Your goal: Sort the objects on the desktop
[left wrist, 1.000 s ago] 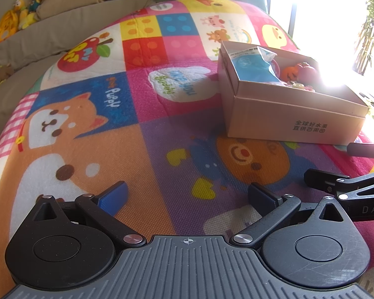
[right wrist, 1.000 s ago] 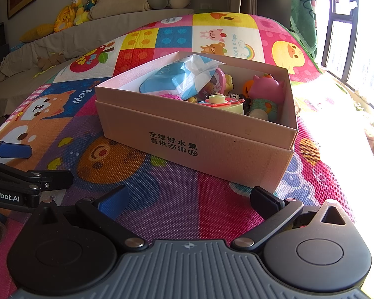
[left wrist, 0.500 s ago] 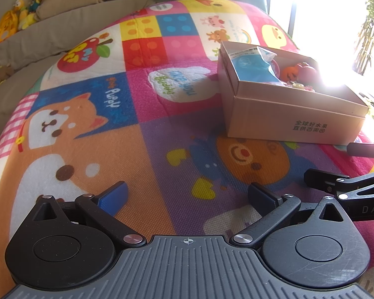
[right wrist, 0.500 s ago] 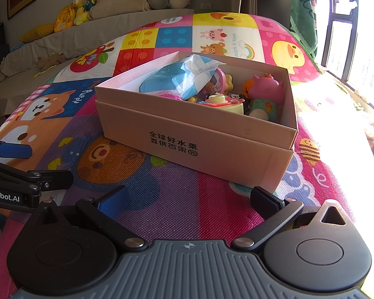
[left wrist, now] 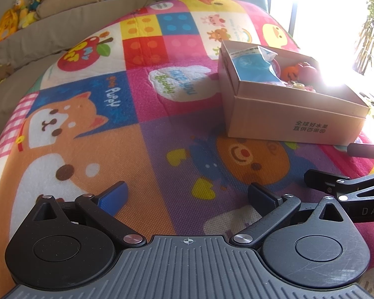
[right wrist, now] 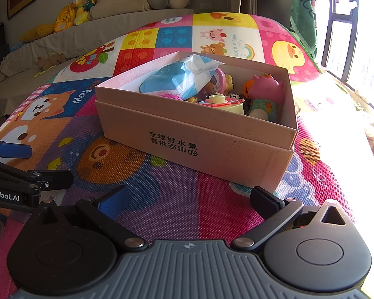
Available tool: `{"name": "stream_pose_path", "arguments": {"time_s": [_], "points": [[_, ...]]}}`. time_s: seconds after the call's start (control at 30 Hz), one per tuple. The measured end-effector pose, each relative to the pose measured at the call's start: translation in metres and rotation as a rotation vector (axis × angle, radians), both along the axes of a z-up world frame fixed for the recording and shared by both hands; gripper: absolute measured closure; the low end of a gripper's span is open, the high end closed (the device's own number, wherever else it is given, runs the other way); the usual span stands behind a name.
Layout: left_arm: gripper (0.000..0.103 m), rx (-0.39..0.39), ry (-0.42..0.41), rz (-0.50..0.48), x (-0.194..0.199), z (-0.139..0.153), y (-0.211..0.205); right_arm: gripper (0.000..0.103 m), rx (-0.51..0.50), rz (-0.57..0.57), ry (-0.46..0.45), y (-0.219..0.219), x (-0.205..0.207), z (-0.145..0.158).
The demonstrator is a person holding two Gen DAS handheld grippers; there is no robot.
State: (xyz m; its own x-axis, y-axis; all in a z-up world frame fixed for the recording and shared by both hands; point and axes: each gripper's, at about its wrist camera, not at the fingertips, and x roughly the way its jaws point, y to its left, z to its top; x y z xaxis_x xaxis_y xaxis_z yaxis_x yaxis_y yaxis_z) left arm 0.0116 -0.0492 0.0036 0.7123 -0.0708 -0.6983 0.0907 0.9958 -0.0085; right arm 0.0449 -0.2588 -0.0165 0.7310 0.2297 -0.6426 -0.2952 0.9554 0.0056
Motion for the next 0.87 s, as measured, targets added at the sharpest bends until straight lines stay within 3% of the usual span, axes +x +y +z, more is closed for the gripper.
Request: {"name": "stream_pose_path", "arguments": {"time_s": [0.87], "points": [[0.0,-0.005,0.018,0.015,-0.0001,0.0024,-0.0008,0.0,0.0,0.0,0.0,-0.0001,-0.0005,0.0002]]}}
